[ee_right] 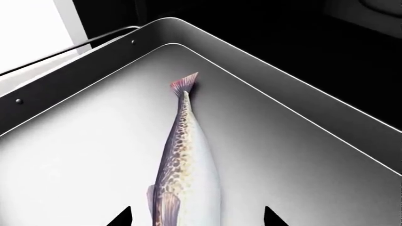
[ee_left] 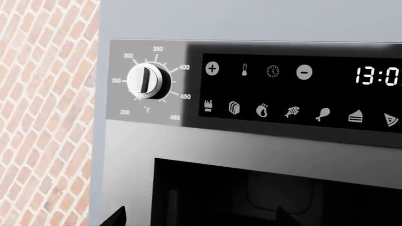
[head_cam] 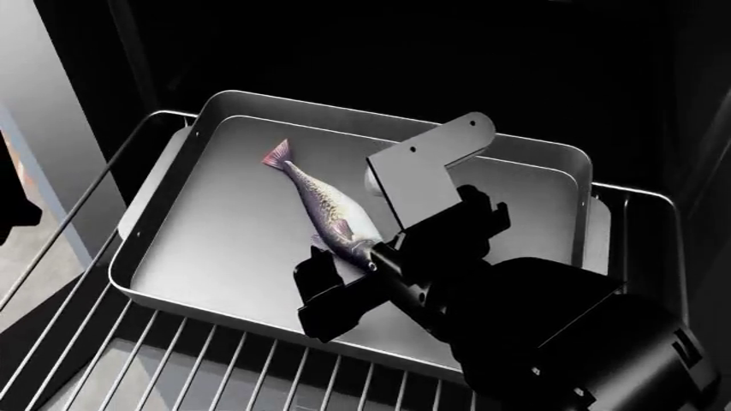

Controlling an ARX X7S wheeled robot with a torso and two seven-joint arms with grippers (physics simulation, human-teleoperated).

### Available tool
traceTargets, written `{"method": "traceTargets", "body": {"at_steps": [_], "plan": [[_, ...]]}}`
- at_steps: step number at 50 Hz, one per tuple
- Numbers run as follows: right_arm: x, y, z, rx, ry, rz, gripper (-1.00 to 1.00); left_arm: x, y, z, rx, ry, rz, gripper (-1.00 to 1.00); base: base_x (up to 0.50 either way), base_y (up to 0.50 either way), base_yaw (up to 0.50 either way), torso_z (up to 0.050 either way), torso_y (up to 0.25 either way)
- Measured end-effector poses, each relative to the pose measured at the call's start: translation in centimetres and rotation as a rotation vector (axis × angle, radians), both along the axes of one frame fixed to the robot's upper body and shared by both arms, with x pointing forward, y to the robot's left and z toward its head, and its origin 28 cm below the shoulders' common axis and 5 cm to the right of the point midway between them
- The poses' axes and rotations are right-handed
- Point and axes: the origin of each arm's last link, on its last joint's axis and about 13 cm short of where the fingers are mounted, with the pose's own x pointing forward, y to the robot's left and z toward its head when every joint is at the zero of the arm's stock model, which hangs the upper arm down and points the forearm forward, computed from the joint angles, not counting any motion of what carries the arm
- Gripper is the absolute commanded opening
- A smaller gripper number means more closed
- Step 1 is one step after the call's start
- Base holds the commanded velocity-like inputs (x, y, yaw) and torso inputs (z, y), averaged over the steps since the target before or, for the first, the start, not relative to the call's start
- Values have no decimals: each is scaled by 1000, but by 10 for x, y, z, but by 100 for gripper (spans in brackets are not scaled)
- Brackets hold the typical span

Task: Pick the fish from the oven and place it on the plate on the counter.

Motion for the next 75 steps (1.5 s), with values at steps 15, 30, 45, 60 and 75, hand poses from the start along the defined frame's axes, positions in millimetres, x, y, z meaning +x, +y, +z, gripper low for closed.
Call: {"method": "traceTargets", "body": {"at_steps": [15,30,45,60,75], "plan": [[-1,0,-2,18,9,4,-100,0,-1,0,0,2,-2,100,0,0,0,0,0],[-1,-1,-2,24,8,-8,-100,1,-2,0,2,2,-6,100,0,0,0,0,0],[-3,-1,4,28,-16,-13,-100,0,-2,1,4,0,-9,100,0,0,0,0,0],[-10,-3,15,47,-57,-17,-100,-5,-6,5,13,-11,-19,100,0,0,0,0,0],[-24,-6,32,66,-107,-17,-100,-13,-10,14,26,-36,-34,100,0,0,0,0,0]]}}
